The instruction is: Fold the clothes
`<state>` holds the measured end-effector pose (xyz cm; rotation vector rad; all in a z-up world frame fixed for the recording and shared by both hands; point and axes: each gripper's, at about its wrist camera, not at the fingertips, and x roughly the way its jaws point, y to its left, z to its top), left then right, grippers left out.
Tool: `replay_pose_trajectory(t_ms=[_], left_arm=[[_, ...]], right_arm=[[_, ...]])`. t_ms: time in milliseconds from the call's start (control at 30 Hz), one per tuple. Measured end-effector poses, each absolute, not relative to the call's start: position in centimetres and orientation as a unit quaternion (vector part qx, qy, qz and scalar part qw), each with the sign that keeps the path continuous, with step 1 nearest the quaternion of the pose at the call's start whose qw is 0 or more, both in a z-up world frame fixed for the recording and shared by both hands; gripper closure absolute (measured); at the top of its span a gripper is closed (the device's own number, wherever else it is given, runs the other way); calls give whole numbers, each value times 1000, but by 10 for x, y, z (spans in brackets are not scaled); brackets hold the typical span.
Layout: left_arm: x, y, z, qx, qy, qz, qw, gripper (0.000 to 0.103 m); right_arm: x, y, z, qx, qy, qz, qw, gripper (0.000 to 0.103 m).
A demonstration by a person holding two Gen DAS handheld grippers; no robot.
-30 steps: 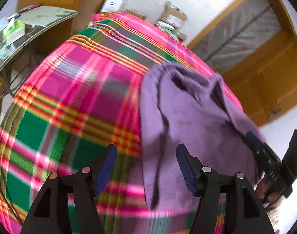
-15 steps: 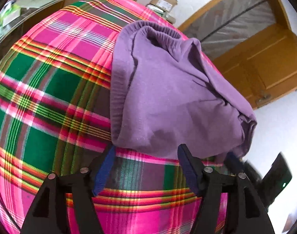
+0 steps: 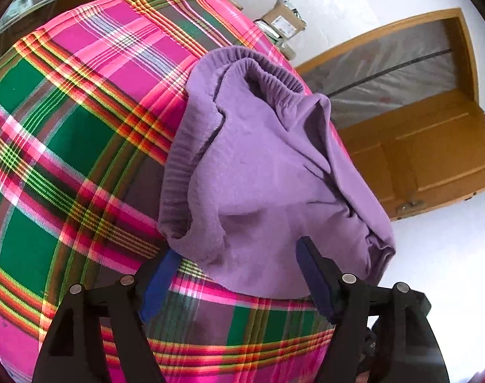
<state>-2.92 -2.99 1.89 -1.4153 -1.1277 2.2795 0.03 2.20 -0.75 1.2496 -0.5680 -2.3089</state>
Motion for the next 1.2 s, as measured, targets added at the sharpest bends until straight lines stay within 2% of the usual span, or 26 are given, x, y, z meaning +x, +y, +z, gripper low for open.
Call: replay_pose_trajectory(t_ms=[67, 233, 333, 400, 467, 500, 533, 567, 900, 1033, 1167, 1200], left_arm=[[-29, -32, 19, -479, -387, 780, 116, 28], [-35, -34, 17, -468, -397, 783, 104, 30], [-38, -37, 15, -463, -401, 784, 96, 47], [-38, -41, 14, -461, -398, 788, 91, 61], [-37, -44, 14, -460, -394, 791, 87, 73], [-35, -44, 16, -458, -390, 794, 86, 75], [-33, -45, 18, -457, -386, 797, 86, 76], [-31, -45, 20, -455, -382, 800, 85, 76], [-7, -38, 47, -434, -320, 837, 91, 76], [-5, -26, 55, -436, -304, 839, 113, 62], [-1, -12, 65, -435, -280, 847, 119, 61], [-1, -8, 68, -433, -272, 850, 123, 56]], right_arm=[[4, 27, -8, 452, -223, -835, 222, 71], [-1, 30, -8, 450, -254, -830, 211, 54], [-7, 24, -10, 453, -254, -831, 201, 54], [-10, 25, -14, 452, -281, -823, 198, 55], [-14, 27, -19, 456, -301, -818, 182, 72], [-15, 26, -20, 458, -300, -817, 179, 91], [-15, 25, -21, 459, -299, -818, 177, 98], [-13, 23, -19, 454, -296, -821, 176, 99], [6, -3, 18, 388, -228, -862, 233, 100], [3, -4, 16, 390, -228, -861, 234, 100], [7, 3, 14, 390, -230, -862, 230, 98], [11, 7, 15, 388, -226, -864, 228, 98]])
